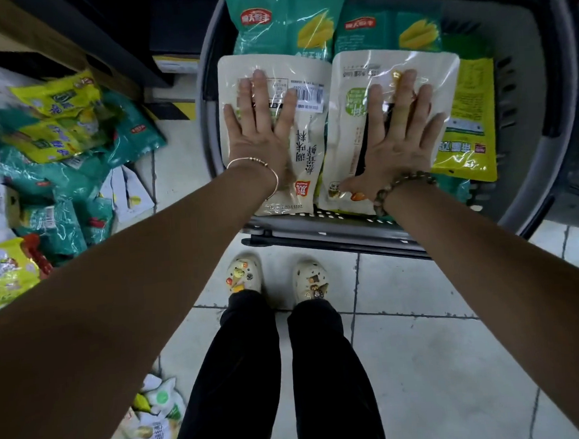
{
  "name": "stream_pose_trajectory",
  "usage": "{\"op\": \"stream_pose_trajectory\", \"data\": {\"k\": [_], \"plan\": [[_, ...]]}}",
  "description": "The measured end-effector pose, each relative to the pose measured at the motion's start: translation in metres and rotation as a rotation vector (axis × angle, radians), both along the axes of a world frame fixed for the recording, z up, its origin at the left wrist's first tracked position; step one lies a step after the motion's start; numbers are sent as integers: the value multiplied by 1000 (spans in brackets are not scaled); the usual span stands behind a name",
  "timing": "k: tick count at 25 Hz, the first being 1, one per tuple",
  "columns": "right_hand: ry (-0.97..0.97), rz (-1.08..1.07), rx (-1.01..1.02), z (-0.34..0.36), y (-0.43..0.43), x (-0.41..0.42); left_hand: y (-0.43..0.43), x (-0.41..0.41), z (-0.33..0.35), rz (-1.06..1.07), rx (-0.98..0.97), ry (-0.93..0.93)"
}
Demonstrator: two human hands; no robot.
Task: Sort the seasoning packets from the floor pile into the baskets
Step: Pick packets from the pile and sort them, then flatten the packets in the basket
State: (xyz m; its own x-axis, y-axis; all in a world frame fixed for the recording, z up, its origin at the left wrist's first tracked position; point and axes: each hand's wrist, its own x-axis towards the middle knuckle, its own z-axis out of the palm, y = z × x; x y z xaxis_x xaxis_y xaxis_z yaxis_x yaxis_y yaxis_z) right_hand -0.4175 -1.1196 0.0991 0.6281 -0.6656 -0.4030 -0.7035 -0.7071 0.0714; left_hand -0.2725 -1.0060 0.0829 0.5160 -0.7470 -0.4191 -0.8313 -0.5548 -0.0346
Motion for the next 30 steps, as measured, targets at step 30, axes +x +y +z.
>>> {"op": "stream_pose_trajectory", "data": {"k": [30], "plan": [[-222,448,545,59,287,174,356,62,79,1004,-291,415]]}}
